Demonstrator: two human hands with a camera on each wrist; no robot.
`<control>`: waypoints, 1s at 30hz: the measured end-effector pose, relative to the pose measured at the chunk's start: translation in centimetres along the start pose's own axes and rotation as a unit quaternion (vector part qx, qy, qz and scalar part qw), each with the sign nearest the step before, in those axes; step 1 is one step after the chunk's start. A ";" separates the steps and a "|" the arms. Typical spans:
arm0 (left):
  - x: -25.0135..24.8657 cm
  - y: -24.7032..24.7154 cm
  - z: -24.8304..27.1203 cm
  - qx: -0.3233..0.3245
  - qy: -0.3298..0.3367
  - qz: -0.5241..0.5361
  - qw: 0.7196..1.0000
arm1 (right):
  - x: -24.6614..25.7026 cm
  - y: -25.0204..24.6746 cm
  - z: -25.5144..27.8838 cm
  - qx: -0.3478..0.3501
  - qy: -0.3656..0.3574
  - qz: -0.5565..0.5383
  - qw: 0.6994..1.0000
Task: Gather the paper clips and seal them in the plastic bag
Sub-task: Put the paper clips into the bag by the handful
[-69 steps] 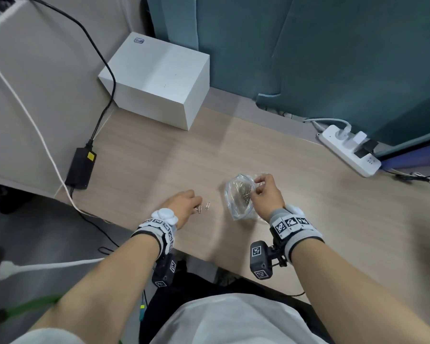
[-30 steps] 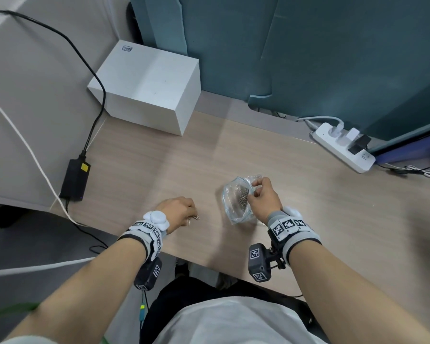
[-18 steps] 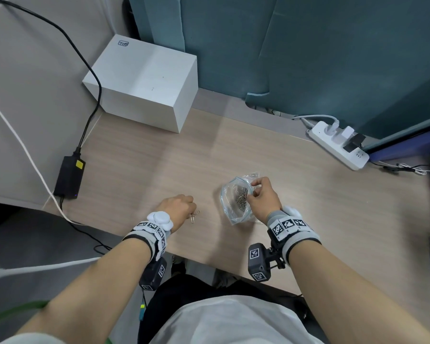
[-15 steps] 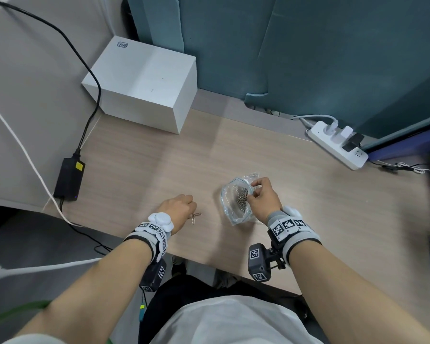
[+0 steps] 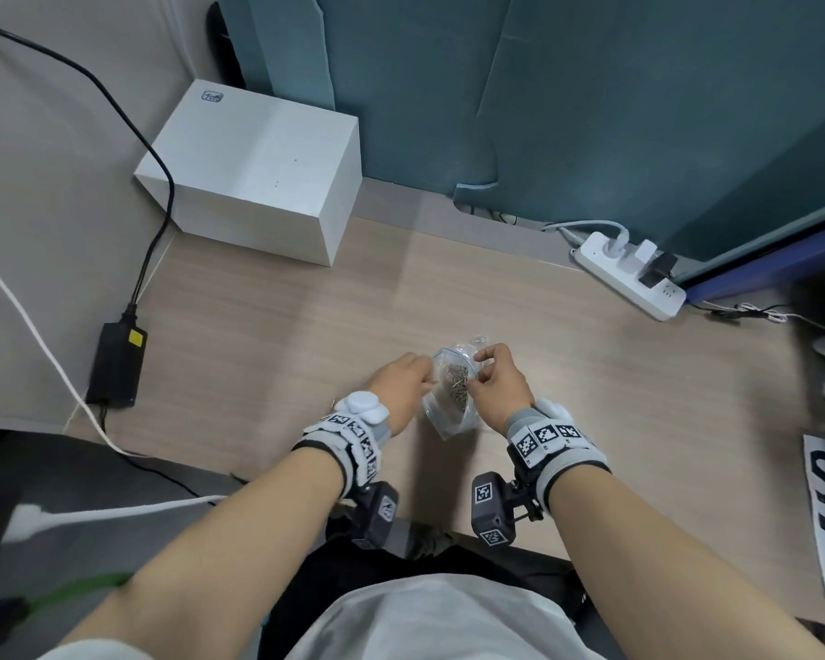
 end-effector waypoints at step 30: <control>11.4 -2.1 8.0 -0.074 -0.132 0.030 0.988 | 1.3 1.2 -0.3 0.011 -0.016 -0.001 1.000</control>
Point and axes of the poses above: each hand's wrist, its own z-axis away from the middle knuckle, its own y-axis out of the palm, x = y × z, the point moved 8 cm from there along -z, towards the middle knuckle, and after that the axes turned 12 degrees about z, right-handed, at the moved point
